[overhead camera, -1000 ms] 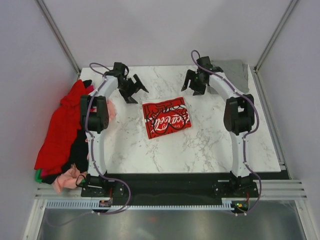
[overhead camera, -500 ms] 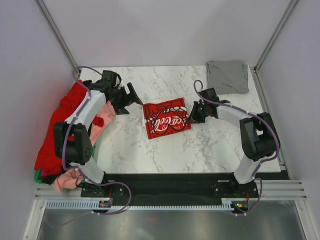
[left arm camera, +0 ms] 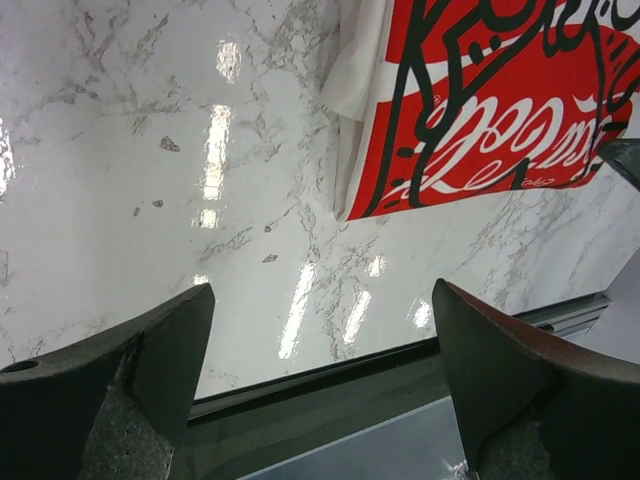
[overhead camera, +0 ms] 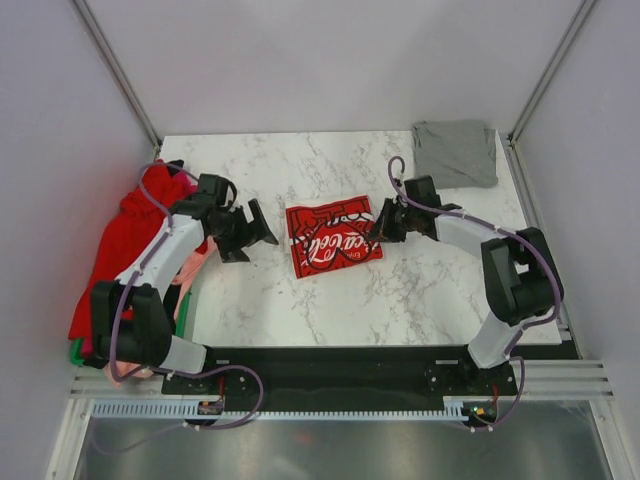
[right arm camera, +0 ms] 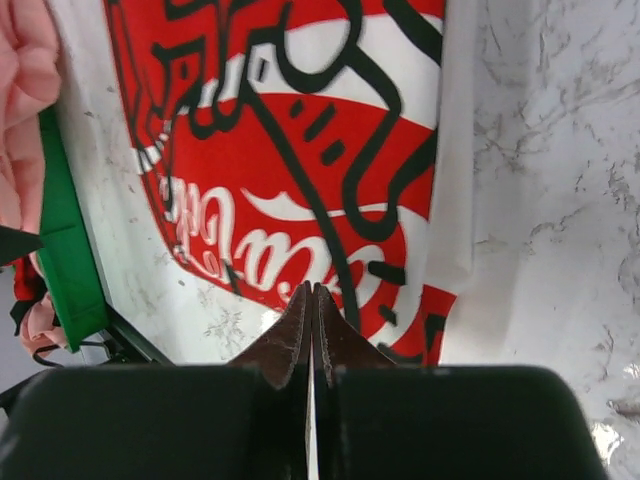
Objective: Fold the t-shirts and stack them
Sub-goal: Fold the tshirt, then neatly place the folded tshirt to the corner
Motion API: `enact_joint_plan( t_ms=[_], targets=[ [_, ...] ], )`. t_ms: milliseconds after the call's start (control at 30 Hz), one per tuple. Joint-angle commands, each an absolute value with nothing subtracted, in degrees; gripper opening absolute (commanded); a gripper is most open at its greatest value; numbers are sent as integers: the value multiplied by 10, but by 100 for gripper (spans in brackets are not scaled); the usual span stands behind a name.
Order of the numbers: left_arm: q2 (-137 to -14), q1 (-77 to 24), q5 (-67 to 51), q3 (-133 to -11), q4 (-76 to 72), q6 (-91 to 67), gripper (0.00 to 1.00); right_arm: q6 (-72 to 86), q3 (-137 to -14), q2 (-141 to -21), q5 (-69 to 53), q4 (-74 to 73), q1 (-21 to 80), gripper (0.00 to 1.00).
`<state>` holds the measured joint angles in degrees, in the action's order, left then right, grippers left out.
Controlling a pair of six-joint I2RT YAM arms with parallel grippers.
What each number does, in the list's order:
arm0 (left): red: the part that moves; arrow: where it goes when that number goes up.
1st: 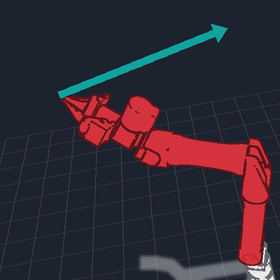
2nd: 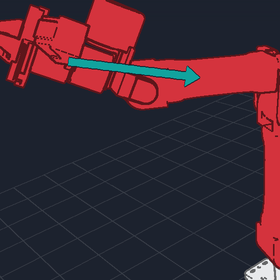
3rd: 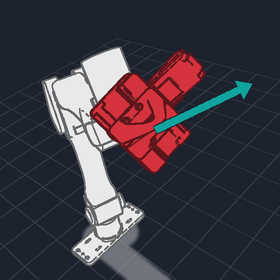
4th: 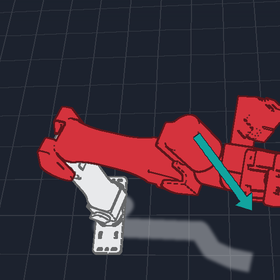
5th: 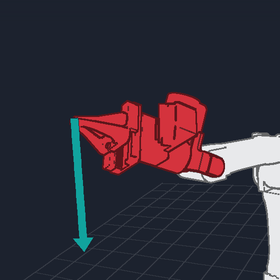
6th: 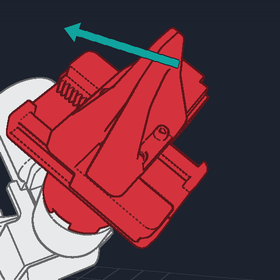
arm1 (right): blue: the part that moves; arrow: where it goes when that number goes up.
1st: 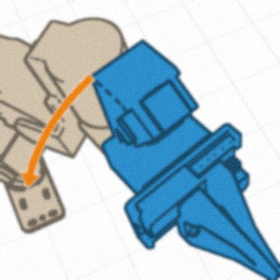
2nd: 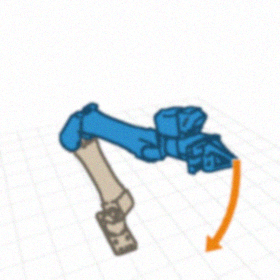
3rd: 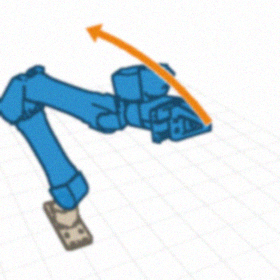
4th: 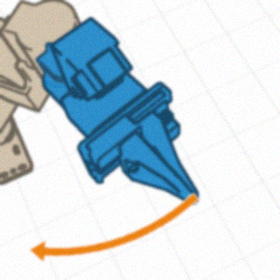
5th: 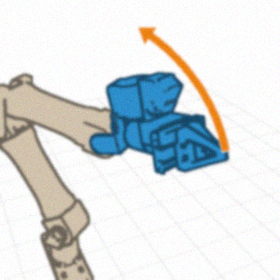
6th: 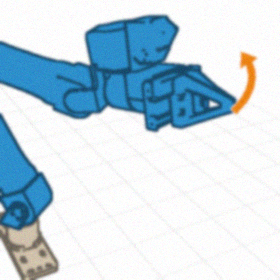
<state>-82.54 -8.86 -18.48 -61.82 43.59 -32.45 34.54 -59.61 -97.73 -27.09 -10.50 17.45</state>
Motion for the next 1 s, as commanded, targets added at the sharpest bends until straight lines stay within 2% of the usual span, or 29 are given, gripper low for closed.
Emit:
enact_joint_plan(
  t_ms=[0, 300, 500, 567, 633, 667, 700, 767, 967],
  targets=[
    [-795, -88, -183, -608, 425, -293, 96, 344, -557, -1028, -293, -79, 174, 0],
    [-765, -88, -185, -604, 437, -284, 96, 373, -488, -1018, -282, -36, 185, 0],
    [-734, -88, -171, -606, 452, -233, 96, 420, -522, -933, -258, -78, 301, 0],
    [-724, -88, -156, -609, 457, -218, 97, 401, -556, -917, -237, -129, 330, 20],
    [-711, -87, -135, -613, 463, -202, 97, 380, -608, -907, -203, -181, 330, 51],
    [-705, -87, -129, -613, 467, -198, 97, 354, -624, -898, -182, -198, 327, 78],
    [-700, -87, -124, -613, 468, -190, 97, 341, -653, -897, -169, -212, 323, 85],
    [-677, -87, -106, -604, 467, -185, 97, 318, -671, -900, -163, -236, 296, 93],
    [-606, -87, -48, -577, 462, -193, 97, 284, -656, -930, -196, -233, 193, 93]
  ],
)
